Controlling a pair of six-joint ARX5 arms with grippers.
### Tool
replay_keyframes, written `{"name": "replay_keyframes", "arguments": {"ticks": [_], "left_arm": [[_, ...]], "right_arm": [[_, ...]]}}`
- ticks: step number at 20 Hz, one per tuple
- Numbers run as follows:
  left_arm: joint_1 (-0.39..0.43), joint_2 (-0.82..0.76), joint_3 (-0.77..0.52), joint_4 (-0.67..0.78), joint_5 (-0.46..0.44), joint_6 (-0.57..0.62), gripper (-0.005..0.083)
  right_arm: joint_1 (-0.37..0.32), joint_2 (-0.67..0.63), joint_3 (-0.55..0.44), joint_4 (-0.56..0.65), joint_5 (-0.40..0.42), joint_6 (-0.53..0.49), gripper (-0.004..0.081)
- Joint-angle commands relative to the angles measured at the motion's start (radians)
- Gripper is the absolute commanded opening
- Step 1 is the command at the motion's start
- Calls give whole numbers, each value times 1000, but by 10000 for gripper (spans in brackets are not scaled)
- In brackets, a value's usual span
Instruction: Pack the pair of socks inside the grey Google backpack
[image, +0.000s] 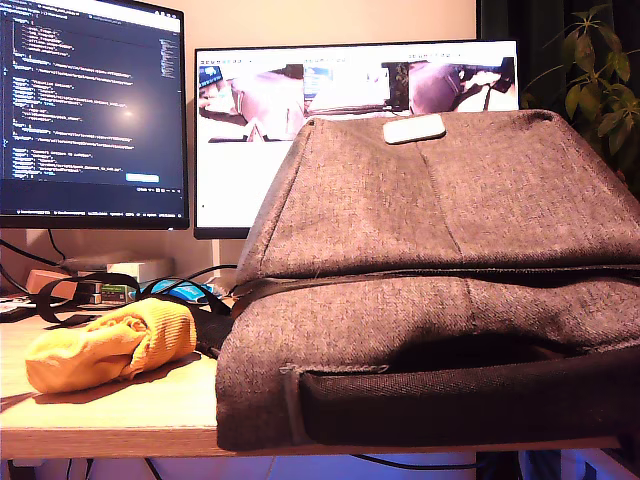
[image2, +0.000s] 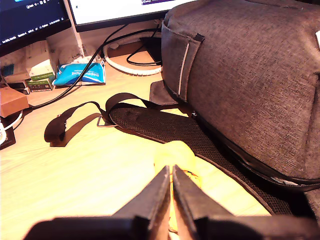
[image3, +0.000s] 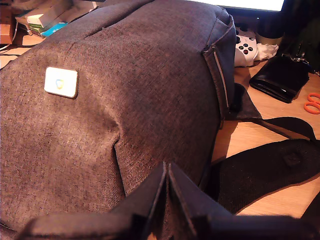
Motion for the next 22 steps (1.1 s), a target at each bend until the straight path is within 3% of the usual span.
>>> {"name": "replay_keyframes", "arguments": {"ticks": [1,9,12,16,22], "left_arm": [[5,3,-9,-35,2,-2,-20],[5,3,-9,-12,9,-3,-20],[-6,14,-9,72,117,-2,-20],[-75,73,-9,159,244,-2,-20],[-228,161,-9,163,263,-1,-20]], "right_arm": [[-2,0,-16,43,-1,-2,-10],[-2,0,-16,43,-10,-3,-10],[0,24,-16,38,-47,-11,6],[33,89,-14,32,-130,-48,5],[112,135,-14,-69,-156,-180,5]]}}
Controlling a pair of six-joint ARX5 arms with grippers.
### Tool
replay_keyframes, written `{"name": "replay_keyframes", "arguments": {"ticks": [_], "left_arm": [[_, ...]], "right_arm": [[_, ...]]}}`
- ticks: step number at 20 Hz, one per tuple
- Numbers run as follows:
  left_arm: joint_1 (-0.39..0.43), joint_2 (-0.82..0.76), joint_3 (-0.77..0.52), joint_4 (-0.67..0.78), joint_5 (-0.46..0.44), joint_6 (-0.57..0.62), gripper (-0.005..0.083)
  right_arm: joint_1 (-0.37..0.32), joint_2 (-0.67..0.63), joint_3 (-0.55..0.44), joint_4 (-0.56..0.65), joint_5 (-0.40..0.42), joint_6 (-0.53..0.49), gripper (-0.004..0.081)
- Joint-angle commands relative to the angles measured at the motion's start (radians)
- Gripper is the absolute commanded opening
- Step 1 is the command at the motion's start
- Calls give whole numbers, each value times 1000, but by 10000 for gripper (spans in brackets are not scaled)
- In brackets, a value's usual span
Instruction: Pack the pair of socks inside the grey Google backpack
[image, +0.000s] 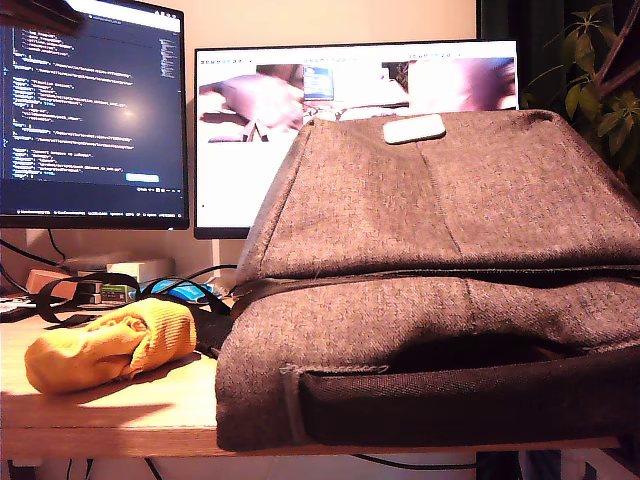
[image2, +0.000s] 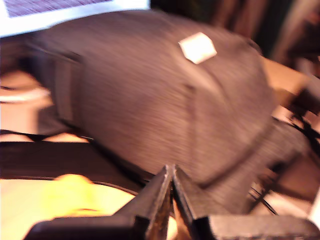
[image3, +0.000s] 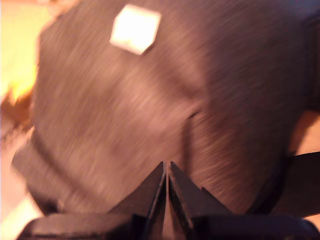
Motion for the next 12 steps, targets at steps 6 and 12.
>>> {"name": "replay_keyframes", "arguments": {"ticks": [6,12], "left_arm": [[-74,76,-9,16,-13,3,-20],[-74,96,-9,36,-20,54,-20]], "right_arm": [[36,19,-13,75,138,-180,426],[36,109,-13,164,120,-166,536]]}}
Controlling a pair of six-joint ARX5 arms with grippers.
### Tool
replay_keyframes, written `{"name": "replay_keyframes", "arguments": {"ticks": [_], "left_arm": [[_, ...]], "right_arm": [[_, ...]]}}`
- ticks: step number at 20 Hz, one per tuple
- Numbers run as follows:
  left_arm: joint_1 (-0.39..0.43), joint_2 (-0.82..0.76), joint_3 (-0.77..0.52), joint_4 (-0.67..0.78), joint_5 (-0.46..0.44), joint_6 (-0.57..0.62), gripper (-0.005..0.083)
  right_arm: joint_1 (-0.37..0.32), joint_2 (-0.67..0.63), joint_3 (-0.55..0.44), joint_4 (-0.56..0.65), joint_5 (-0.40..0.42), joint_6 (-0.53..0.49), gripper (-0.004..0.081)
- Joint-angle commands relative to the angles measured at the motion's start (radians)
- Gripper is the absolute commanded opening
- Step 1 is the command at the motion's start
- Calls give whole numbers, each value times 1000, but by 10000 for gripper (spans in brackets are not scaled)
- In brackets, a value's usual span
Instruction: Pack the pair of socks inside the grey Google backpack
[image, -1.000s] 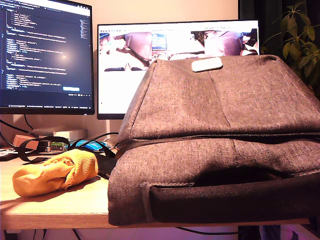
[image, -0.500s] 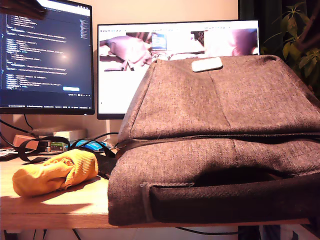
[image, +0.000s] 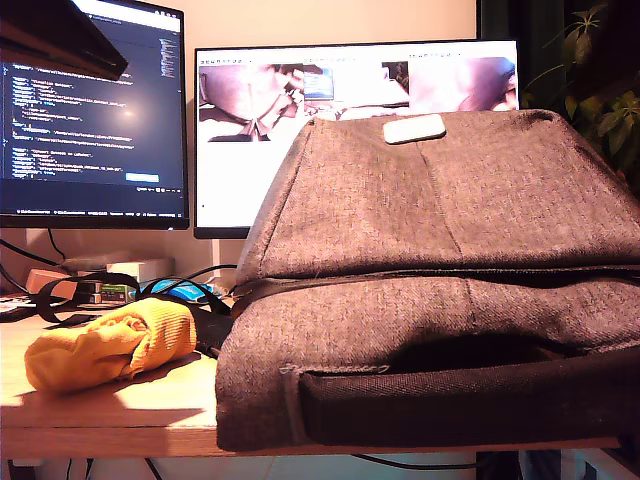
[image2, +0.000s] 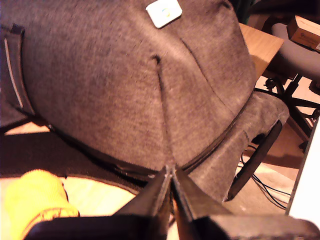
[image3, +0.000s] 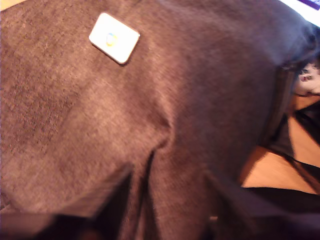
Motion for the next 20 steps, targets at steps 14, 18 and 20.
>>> {"name": "replay_keyframes", "arguments": {"ticks": [14,18,20], "left_arm": [[-1,3,-9,35,0,4,-20],[-1,3,-9,37,1,4,-20],[-1,3,-9,37,1,4,-20]], "right_arm": [[48,91,-2,-5,24,127,535],[49,166,-2,68,-14,105,494],[58,203,-2,68,-67,107,351]]}}
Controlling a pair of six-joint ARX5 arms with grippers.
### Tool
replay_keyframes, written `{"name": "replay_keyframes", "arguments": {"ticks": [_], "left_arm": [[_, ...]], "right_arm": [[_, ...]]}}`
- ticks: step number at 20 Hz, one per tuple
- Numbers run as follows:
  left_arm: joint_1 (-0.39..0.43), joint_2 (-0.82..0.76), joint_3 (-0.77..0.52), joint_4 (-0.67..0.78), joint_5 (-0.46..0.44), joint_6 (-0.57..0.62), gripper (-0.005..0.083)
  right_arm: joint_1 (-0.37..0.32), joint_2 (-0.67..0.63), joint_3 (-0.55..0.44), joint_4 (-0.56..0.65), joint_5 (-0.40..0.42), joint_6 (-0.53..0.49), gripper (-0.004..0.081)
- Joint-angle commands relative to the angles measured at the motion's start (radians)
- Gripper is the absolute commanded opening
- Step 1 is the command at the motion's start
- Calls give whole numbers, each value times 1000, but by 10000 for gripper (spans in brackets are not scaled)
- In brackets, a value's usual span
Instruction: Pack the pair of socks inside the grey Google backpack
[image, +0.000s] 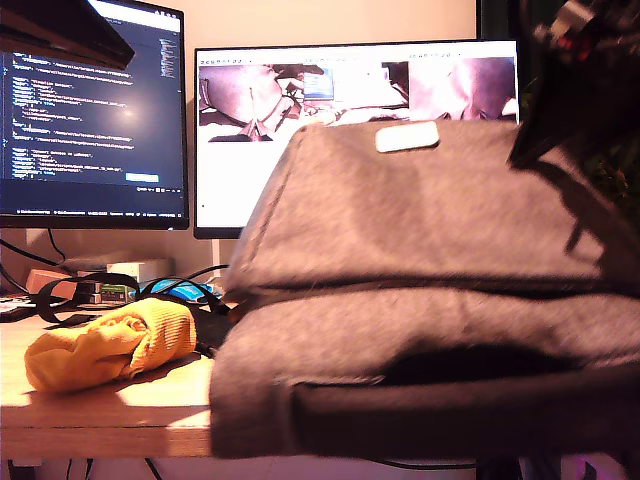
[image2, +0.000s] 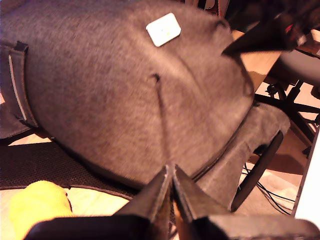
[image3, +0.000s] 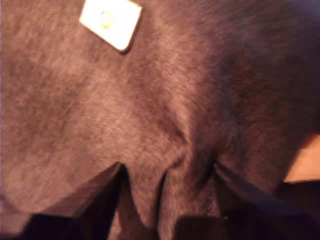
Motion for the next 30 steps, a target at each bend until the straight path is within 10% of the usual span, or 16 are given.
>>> {"name": "replay_keyframes", "arguments": {"ticks": [1,3,15,24,30], "left_arm": [[-1,3,-9,11,1,4,-20],[-1,4,-9,12,1,4,-20],[-143,129,-9,233,-39,45,343],[-502,328,-9,480,-351,443,449],[-597,515,-9,655,-573,586,506]], "right_arm": [[16,31,-3,6,-28,1,237],[18,39,-3,18,-29,0,-23],[18,39,229,26,-37,61,-13],[18,39,287,6,-43,61,-13],[18,39,287,6,-43,61,-13]]}}
